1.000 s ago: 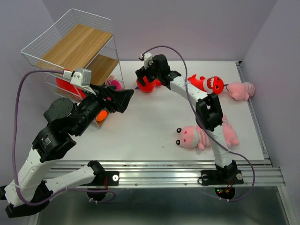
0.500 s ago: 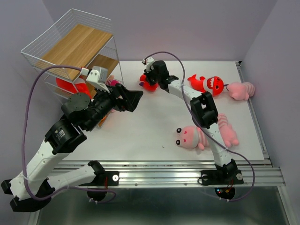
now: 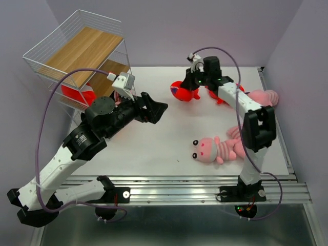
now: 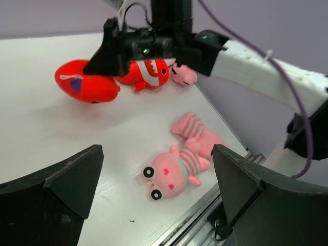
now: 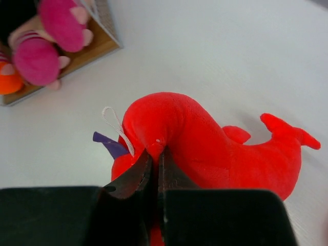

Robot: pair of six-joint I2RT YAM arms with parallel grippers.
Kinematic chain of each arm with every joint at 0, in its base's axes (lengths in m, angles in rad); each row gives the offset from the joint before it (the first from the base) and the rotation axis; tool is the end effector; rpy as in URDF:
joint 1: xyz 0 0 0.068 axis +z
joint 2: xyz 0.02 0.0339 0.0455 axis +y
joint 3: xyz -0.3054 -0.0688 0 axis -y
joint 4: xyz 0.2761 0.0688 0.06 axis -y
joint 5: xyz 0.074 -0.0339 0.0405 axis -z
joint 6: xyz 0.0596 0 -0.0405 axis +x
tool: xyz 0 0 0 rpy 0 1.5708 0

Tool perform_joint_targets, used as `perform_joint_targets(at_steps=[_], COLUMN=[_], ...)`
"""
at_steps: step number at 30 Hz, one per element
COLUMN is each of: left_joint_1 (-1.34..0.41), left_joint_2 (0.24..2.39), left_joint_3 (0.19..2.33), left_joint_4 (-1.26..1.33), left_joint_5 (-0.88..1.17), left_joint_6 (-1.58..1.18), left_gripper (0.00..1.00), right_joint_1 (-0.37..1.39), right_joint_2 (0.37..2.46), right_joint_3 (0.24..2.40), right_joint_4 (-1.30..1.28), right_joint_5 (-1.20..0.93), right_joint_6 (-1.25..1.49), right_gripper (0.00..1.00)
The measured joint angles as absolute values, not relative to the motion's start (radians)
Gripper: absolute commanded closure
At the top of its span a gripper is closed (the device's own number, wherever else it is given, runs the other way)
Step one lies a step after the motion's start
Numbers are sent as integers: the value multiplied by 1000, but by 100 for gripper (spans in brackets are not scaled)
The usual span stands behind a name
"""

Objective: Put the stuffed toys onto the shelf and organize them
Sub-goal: Grab a stuffed toy with the right arm, then pass the stuffed toy from the right arm to the left

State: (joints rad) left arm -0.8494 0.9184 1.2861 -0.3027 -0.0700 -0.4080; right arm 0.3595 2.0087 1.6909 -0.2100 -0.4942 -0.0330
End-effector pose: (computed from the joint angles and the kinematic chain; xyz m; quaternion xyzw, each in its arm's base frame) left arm 0.1378 -0.1503 0.5201 0.1247 0.6724 -0.4095 0.6039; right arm 0.4953 0.2164 0.2971 -0.2835 0.8008 0.2878 0.4422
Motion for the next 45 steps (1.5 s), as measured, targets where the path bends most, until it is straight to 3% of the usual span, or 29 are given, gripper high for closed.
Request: perform_joint_targets(at_steps=[6, 10, 16, 21, 29, 45], left_joint_1=[-857, -885, -917, -954, -1074, -1114], left_joint_2=[968, 967, 953, 983, 1070, 1132], left_joint_3=[1283, 1253, 1169, 1106, 1066, 1031], left_joint_4=[-278, -248, -223, -216, -165, 4], left_joint_5=[29, 130, 242, 304, 263, 154], left_joint_6=[-326, -181, 79, 217, 276, 253], left_gripper=[1, 1, 1, 1, 1, 4], right_joint_1=[283, 296, 305, 305, 331, 388], right_joint_2=[1720, 1603, 1554, 1491, 1406, 1412], right_joint_3=[1603, 1604, 1598, 1544, 1544, 1560], right_joint_4=[-346, -648, -1122, -1272, -1333, -1338], right_joint_5=[-818, -995, -1074, -1077, -1143, -1204], right_joint_6=[-120, -371, -793, -917, -926, -854], right_gripper=[99, 99, 99, 99, 99, 99])
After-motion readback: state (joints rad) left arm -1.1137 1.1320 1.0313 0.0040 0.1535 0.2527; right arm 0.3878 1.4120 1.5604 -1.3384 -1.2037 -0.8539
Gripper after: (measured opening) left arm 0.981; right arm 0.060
